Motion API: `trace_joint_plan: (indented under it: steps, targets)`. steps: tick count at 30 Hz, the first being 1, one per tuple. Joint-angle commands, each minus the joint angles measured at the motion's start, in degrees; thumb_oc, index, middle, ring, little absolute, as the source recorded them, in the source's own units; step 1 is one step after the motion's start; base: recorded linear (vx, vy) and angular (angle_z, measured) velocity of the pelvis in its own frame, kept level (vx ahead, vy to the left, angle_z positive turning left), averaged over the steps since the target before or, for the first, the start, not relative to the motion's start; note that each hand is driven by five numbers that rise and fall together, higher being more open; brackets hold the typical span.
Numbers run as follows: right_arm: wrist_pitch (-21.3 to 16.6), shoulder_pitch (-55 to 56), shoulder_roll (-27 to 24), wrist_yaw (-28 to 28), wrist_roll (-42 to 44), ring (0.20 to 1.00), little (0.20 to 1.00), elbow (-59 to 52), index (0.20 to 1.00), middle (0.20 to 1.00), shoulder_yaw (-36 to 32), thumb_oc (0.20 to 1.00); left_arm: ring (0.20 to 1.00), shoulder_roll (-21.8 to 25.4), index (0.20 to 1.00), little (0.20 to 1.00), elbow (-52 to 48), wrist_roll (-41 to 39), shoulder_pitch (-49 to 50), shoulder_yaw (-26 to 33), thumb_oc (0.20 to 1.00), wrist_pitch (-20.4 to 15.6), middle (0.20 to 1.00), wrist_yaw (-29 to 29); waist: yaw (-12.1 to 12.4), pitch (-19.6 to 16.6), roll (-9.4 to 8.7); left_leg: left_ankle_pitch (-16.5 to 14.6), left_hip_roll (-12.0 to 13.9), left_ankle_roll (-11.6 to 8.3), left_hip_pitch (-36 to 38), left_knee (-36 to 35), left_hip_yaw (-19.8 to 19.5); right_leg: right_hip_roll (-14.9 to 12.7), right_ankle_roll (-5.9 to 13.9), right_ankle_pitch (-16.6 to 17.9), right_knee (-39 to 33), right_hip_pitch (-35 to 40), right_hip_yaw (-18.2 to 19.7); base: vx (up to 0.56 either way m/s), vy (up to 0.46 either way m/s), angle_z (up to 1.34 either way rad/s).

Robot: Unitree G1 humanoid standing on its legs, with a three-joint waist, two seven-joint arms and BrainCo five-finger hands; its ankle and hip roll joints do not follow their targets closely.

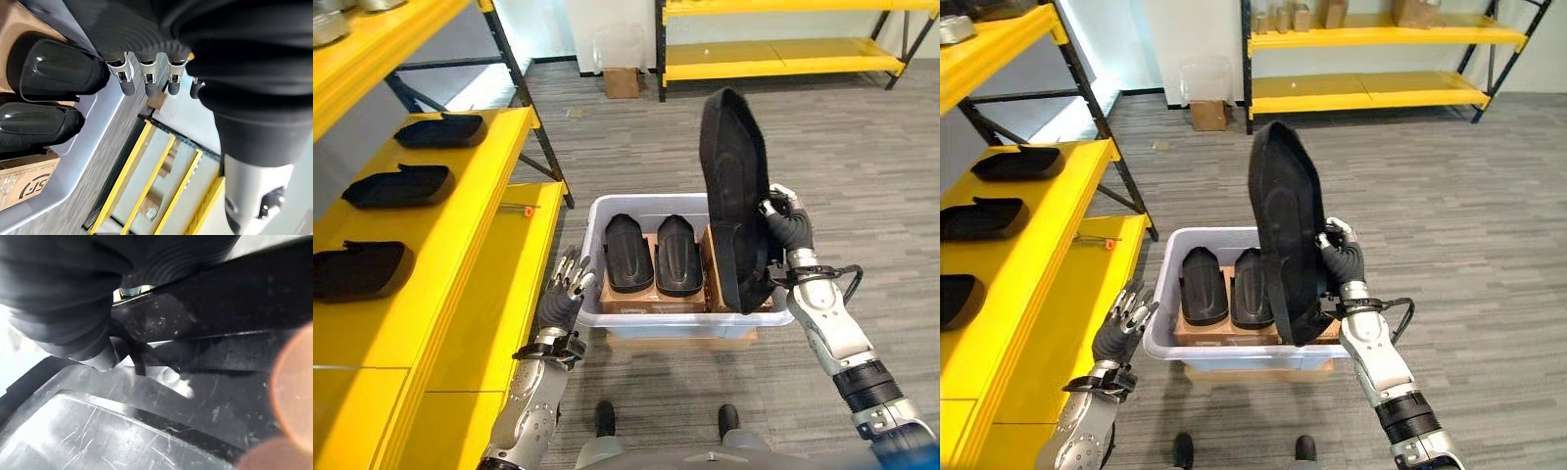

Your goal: Move parts from the plastic box to the shelf.

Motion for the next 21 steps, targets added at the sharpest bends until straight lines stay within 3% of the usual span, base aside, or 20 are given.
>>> trace_joint_plan:
  steps: [1, 3, 4, 5, 7, 8, 9, 11, 15, 21]
  targets:
    - [-4.86, -8.22, 1.48, -0.49, -0.54, 0.200, 0.200, -1.72, 0.200, 0.200, -1.31, 0.200, 1.000, 2.47, 1.000, 1.000, -1.86, 1.10, -1.18, 2.72, 1.000, -2.97, 1.000, -0.84, 2.28, 1.00, -1.87, -3.45, 4.09, -1.69, 1.97, 3.91, -3.26, -0.64, -1.35, -8.75, 12.57, -4.11, -0.54, -0.10, -0.167, 0.25]
    - [-5.09, -9.32, 1.54, -0.77, -0.14, 0.200, 0.200, -1.29, 0.200, 0.200, -0.74, 0.200, 1.000, 2.04, 1.000, 1.000, -1.43, 0.77, -1.14, 2.44, 1.000, -3.10, 1.000, -0.61, 3.03, 2.16, -1.27, -0.17, 4.44, -2.67, -0.19, 3.75, -4.94, -0.18, -2.41, -9.43, 12.90, -4.25, -2.43, -0.21, -0.165, 0.58]
    - [-5.35, -10.40, 0.69, -2.28, -1.09, 0.200, 0.200, -0.90, 0.200, 0.200, -0.94, 0.200, 1.000, 1.52, 1.000, 1.000, -0.34, 0.43, -1.53, 1.38, 1.000, -3.14, 1.000, -0.33, 3.92, 4.50, -0.85, 3.16, 3.87, -2.41, -5.08, 4.91, -4.19, -1.30, -3.84, -10.45, 13.73, -4.03, -6.77, -0.28, -0.149, 1.18]
    - [-5.41, -10.49, 0.28, -2.74, -1.64, 0.200, 0.200, -0.95, 0.200, 0.200, -1.09, 0.200, 1.000, 1.54, 1.000, 1.000, -0.12, 0.35, -1.92, 1.10, 1.000, -3.18, 1.000, -0.40, 3.54, 5.02, -0.97, 2.86, 4.09, -1.83, -5.80, 6.26, -2.24, -2.06, -4.06, -10.37, 13.86, -4.04, -8.04, -0.27, -0.132, 2.03]
    - [-4.91, -10.32, -0.49, -4.24, -3.89, 0.200, 0.200, -1.12, 0.200, 0.200, -1.45, 0.200, 1.000, 1.56, 1.000, 1.000, 0.98, 0.74, -3.38, 0.19, 1.000, -3.20, 1.000, -0.48, 2.44, 5.64, -0.79, 2.83, 6.60, -1.46, -6.39, 8.12, 6.09, -3.83, -4.11, -10.04, 13.50, -3.16, -11.69, -0.06, -0.024, 2.29]
    - [-4.70, -8.55, -0.77, -4.70, -4.52, 0.200, 0.200, -2.10, 0.200, 0.200, -2.69, 0.200, 1.000, 1.42, 1.000, 1.000, 1.32, 0.66, -4.00, -0.17, 1.000, -2.95, 1.000, -0.77, 1.39, 5.43, -0.36, 2.92, 8.77, -2.93, -5.31, 7.85, 12.09, -5.04, -3.15, -10.99, 14.31, -1.77, -14.02, 0.04, 0.054, 1.97]
    - [-4.12, -7.54, -0.88, -4.71, -5.15, 0.200, 0.200, -2.75, 0.200, 0.200, -3.18, 0.200, 1.000, 1.25, 1.000, 1.000, 1.72, 0.13, -3.97, -0.37, 1.000, -2.62, 1.000, -1.03, 1.31, 5.03, 0.16, 3.55, 9.19, -3.28, -4.74, 6.42, 13.12, -5.46, -2.74, -10.94, 14.10, -1.20, -14.83, 0.13, 0.163, 1.92]
    - [-3.87, -5.04, 0.31, -4.49, -5.43, 0.200, 0.200, -3.35, 0.200, 0.200, -4.43, 0.200, 1.000, 0.94, 1.000, 1.000, 2.05, 0.67, -4.16, -0.70, 1.000, -2.40, 1.000, -0.85, 2.09, 4.18, 0.79, 4.00, 7.61, -3.13, -4.07, 4.56, 11.12, -7.30, -1.79, -9.98, 13.48, 0.70, -16.73, 0.16, 0.245, 1.07]
    - [-2.96, -3.79, 2.55, -3.69, -6.07, 0.200, 0.200, -2.63, 0.200, 0.200, -4.41, 0.200, 1.000, 2.38, 1.000, 1.000, 0.43, 2.73, -4.72, 0.77, 1.000, -3.28, 1.000, -0.31, 5.36, 2.70, -2.51, -2.64, 2.45, -1.66, -8.11, 12.66, 7.97, -12.94, 1.46, -5.96, 8.17, 7.63, -20.19, 0.23, 0.267, 0.55]
    - [-2.64, -6.09, 3.74, -3.72, -6.05, 0.200, 0.200, -1.68, 0.200, 0.200, -3.36, 0.200, 1.000, 3.57, 1.000, 1.000, 0.11, 4.62, -5.83, 2.92, 1.000, -4.28, 1.000, 1.38, 8.48, 2.14, -5.62, -7.02, -0.21, -0.37, -12.61, 18.76, 6.29, -14.99, 3.31, -2.20, 5.21, 9.91, -22.16, 0.10, 0.120, 0.23]
